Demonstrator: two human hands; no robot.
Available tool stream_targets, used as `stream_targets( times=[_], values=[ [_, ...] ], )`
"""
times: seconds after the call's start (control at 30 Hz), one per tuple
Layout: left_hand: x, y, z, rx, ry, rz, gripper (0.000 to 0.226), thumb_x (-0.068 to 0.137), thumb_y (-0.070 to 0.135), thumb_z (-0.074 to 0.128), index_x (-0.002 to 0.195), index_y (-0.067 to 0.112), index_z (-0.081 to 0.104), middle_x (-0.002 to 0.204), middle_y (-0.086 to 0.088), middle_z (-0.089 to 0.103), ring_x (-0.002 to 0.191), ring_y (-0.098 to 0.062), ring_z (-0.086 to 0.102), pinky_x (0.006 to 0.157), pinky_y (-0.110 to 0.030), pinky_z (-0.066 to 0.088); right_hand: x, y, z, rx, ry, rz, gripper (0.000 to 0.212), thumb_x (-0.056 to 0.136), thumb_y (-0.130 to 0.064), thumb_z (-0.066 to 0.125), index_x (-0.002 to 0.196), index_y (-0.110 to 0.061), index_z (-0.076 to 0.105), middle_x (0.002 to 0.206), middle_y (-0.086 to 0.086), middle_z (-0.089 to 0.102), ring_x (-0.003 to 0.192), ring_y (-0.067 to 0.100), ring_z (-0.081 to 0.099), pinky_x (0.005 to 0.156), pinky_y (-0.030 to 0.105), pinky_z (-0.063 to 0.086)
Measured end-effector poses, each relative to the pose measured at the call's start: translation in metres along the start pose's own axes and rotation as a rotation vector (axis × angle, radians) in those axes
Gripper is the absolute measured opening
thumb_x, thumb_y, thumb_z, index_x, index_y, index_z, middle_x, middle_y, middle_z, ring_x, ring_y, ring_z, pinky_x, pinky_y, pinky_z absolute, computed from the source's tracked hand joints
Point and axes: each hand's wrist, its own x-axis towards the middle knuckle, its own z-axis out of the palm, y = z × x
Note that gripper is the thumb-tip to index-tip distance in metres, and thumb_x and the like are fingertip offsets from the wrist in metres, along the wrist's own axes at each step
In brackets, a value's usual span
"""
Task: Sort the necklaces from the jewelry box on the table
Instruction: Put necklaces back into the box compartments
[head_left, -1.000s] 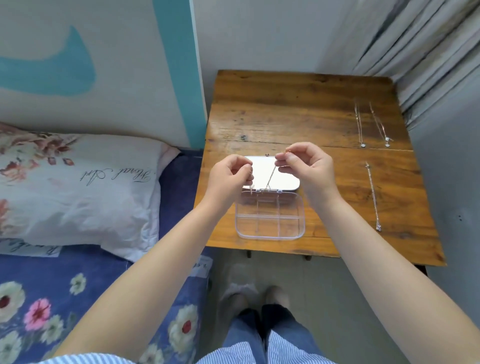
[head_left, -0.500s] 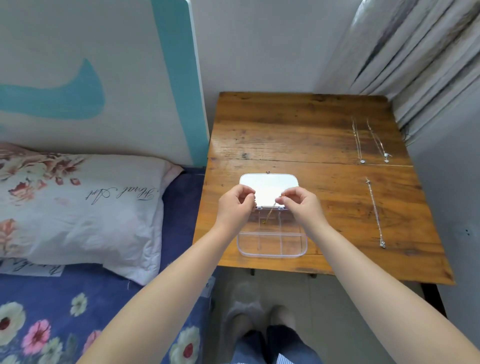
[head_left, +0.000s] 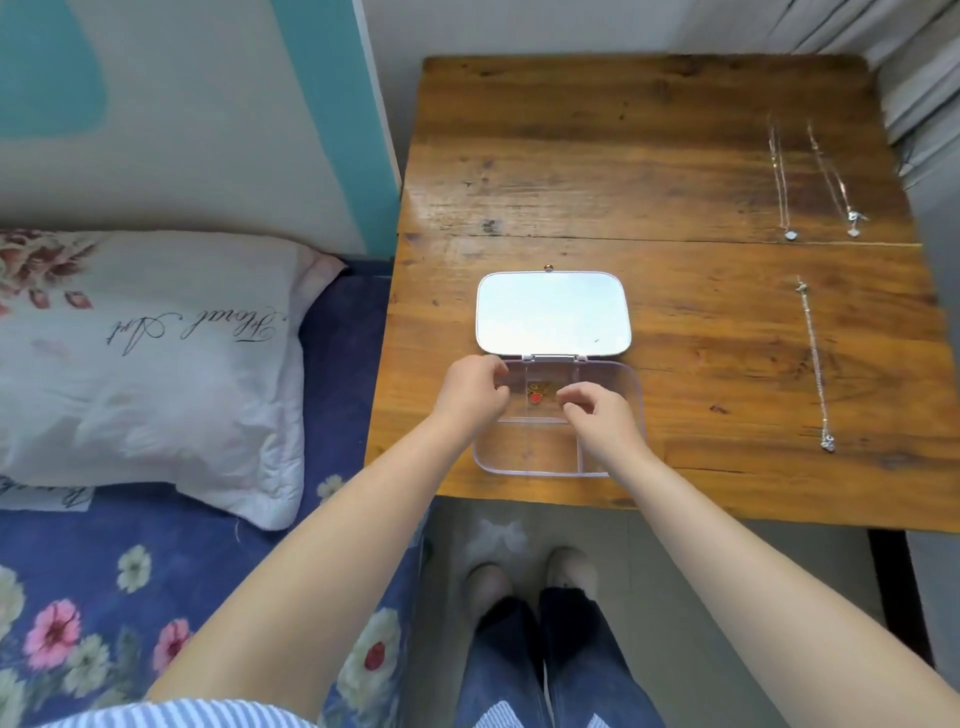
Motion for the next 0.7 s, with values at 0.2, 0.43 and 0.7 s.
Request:
stream_targets(
  times=[0.2,0.43,0.7],
  values=[
    [-0.004,-0.040,-0.009,-0.136,0.319,-0.102,0.032,0.088,-0.004,0.042,0.114,0.002,0.061,0.114,-0.015,0.064,0.103,-0.026,0.057,0.079,-0.029,0.043,-0.010,0.010,0.001,-0.104,0.055,-0.106,0.025,0.088,0.002,0.045,0.105,0.001,0.063,0.112,0.017,0.065,0.106,0.026,0.057,0.085,0.023,0.038],
    [0.016,-0.084,0.012,0.113,0.040,-0.065,0.049,0.089,0.024,0.061,0.137,0.025,0.048,0.124,-0.008,0.046,0.121,-0.024,0.040,0.100,-0.036,0.041,-0.006,0.030,0.017,-0.424,0.074,-0.436,0.027,0.073,0.002,0.045,0.089,0.008,0.066,0.091,0.024,0.070,0.092,0.040,0.063,0.085,0.031,0.039],
    [0.019,-0.077,0.024,0.244,0.148,0.172,0.024,0.094,0.016,0.052,0.104,0.004,0.070,0.106,-0.015,0.063,0.104,-0.031,0.053,0.079,-0.042,0.051,-0.005,0.042,0.021,-0.493,0.107,-0.520,0.031,0.077,-0.009,0.040,0.084,0.006,0.067,0.088,0.021,0.069,0.088,0.037,0.064,0.084,0.023,0.044]
  ],
)
